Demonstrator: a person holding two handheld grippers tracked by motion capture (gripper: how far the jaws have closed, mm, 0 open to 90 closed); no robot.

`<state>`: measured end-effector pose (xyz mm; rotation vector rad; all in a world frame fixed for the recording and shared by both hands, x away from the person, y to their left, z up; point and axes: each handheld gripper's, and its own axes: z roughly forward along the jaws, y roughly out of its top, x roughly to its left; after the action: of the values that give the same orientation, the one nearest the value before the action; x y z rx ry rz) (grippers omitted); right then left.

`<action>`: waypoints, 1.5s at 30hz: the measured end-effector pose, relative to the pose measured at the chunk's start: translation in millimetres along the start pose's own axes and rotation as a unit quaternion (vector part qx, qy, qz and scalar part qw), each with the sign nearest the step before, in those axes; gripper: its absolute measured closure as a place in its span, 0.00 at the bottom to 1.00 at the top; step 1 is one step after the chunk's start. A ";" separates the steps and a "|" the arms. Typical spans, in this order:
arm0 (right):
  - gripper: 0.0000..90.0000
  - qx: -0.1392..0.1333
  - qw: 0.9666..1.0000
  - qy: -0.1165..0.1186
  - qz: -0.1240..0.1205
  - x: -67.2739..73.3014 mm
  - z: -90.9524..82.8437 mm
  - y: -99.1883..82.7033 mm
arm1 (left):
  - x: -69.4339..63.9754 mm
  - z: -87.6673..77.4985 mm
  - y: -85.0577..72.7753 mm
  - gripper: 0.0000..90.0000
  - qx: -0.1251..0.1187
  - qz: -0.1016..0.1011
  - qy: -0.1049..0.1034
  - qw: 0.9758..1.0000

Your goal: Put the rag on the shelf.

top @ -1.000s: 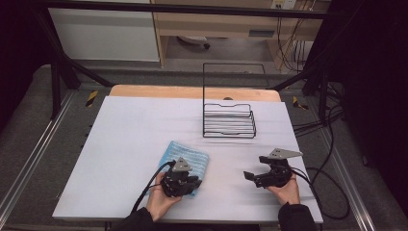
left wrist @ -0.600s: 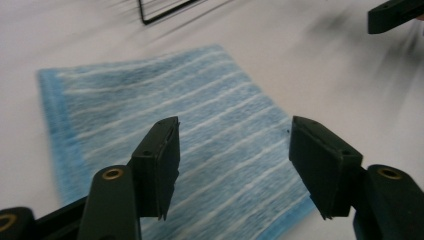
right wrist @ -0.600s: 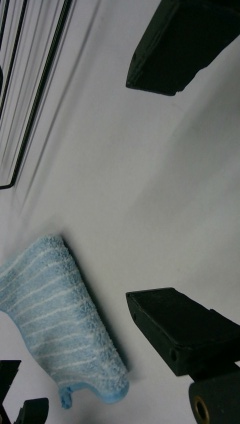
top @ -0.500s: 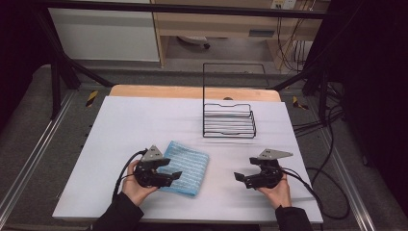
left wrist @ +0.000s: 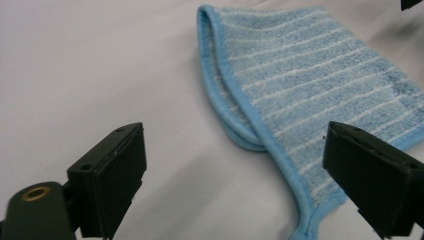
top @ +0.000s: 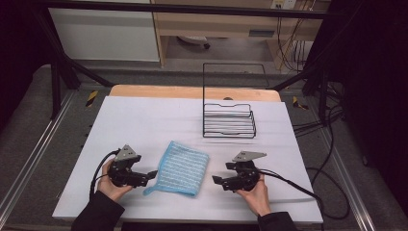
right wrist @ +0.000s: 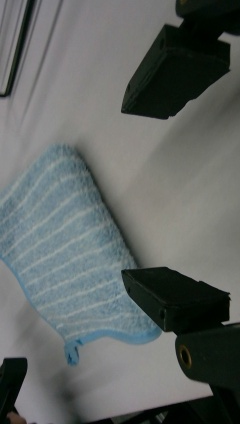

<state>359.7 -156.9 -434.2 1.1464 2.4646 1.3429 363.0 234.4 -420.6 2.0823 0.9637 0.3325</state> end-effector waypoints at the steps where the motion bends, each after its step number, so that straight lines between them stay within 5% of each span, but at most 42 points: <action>1: 0.26 0.001 1.000 0.006 0.000 3.3 3.8 1.0 | 0.0 0.0 0.0 0.10 0.000 0.000 0.000 1.000; 13: 0.48 0.011 1.000 0.012 0.008 38.8 45.1 5.2 | 9.1 2.5 -11.3 0.07 0.004 -0.008 0.022 1.000; 21: 0.67 0.023 0.999 0.003 0.027 43.4 53.8 -1.8 | 9.1 1.0 -11.5 0.09 -0.003 -0.012 0.034 0.999; 30: 0.93 0.015 0.999 0.004 0.038 45.5 52.6 -2.5 | 8.1 1.4 -11.4 0.10 -0.004 -0.012 0.035 0.999; 45: 0.96 0.047 0.998 0.000 0.033 27.5 28.7 2.9 | 6.3 0.8 -11.4 0.11 -0.003 -0.009 0.032 0.999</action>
<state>353.9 -118.3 -442.6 1.2590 2.5361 1.2560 361.7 243.0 -430.4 2.0677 1.0167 0.3951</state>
